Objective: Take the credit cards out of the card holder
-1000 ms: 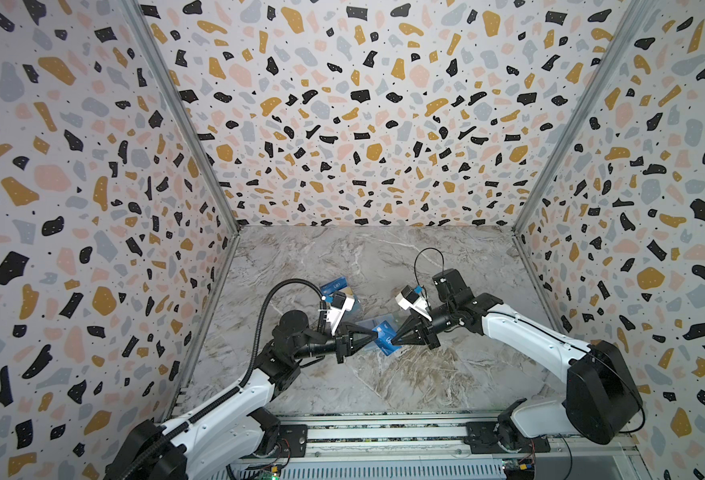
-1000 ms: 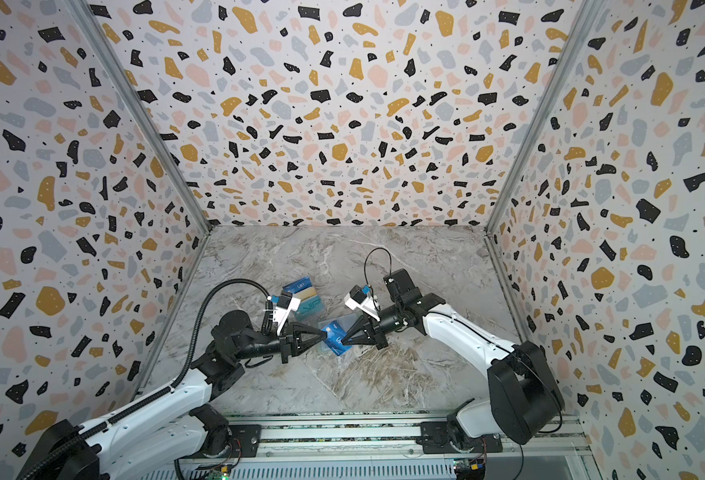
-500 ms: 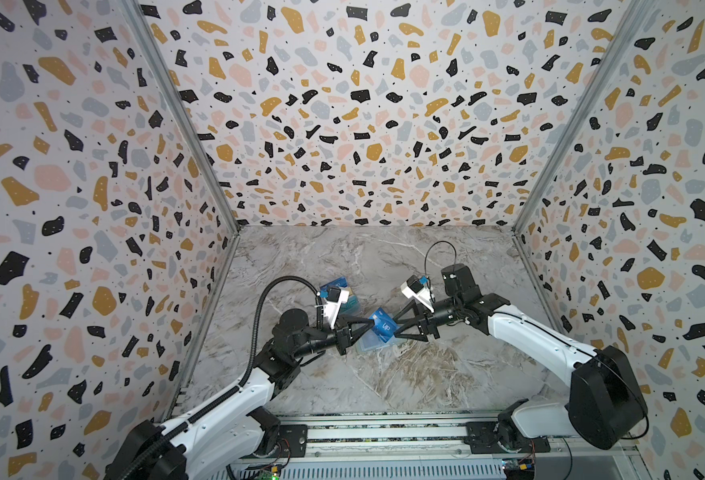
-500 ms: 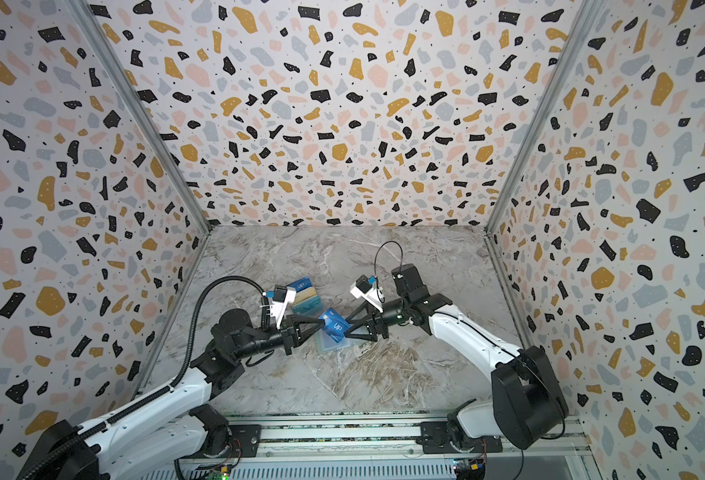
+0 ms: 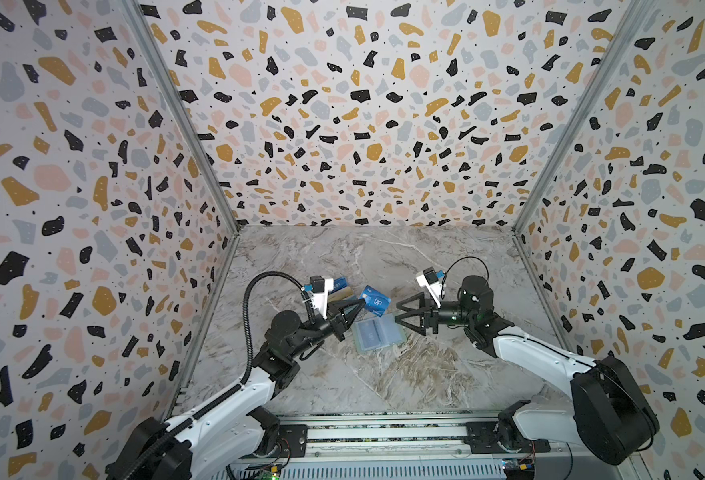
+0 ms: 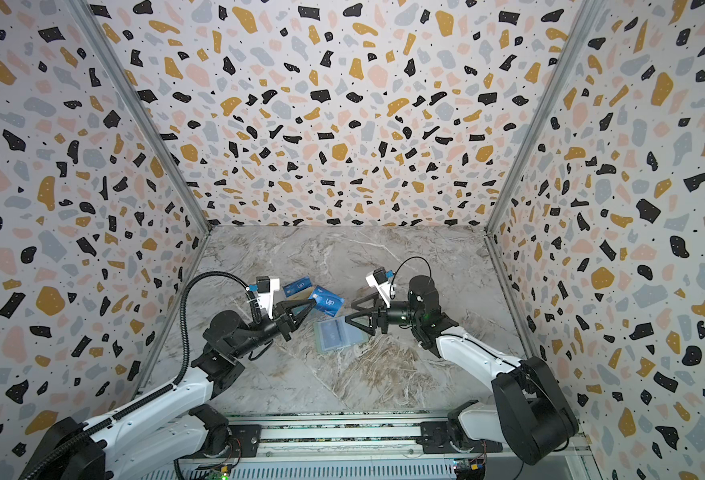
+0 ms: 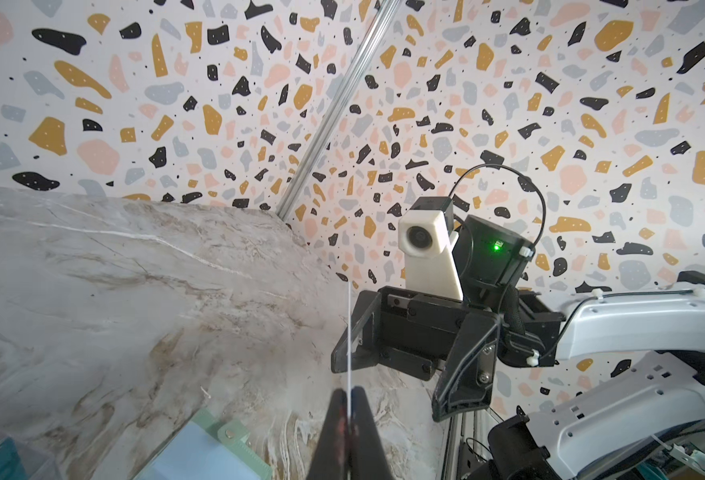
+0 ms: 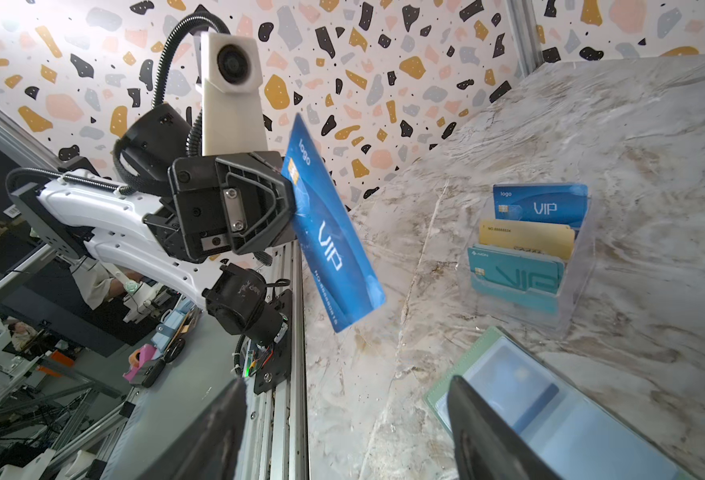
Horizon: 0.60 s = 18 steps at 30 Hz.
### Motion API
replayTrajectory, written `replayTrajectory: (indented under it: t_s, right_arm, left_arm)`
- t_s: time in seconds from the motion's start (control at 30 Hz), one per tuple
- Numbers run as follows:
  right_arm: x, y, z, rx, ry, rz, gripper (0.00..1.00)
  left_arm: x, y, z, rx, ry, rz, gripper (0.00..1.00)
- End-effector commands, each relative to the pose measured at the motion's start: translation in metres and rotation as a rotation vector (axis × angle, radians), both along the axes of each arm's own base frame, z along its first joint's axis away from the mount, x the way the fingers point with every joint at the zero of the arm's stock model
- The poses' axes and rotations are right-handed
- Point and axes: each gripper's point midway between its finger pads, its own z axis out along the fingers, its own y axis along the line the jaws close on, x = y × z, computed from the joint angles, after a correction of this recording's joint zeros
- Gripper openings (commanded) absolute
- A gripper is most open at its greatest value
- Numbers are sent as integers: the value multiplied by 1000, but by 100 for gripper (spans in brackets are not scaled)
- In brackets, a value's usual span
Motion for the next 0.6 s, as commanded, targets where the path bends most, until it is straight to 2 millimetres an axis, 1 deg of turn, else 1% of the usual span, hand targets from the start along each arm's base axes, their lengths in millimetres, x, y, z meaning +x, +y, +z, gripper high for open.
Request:
replayTrajectory:
  t_s: [0.0,0.17,0.23,0.3,0.37,0.57]
  right_arm:
    - [7,2,41,130,-64,-33,75]
    - [10,12,48,150,-62,-17,63]
    - [10,18,50,160,-58,-6,61]
    - [10,21,54,186,-60,-1,59]
    - [9,22,59,216,-60,6,55]
    - [7,30,70,269,-64,39,41]
  left_arm:
    - [-2,11,33,-111,-119,41,0]
    - [-3,17,44,-175,-153,61,0]
    - [-4,16,46,-198,-158,52,0]
    - [-5,17,50,-222,-165,44,0]
    - [-7,17,53,-247,-173,35,0]
    - [-8,19,56,-289,-181,31,0]
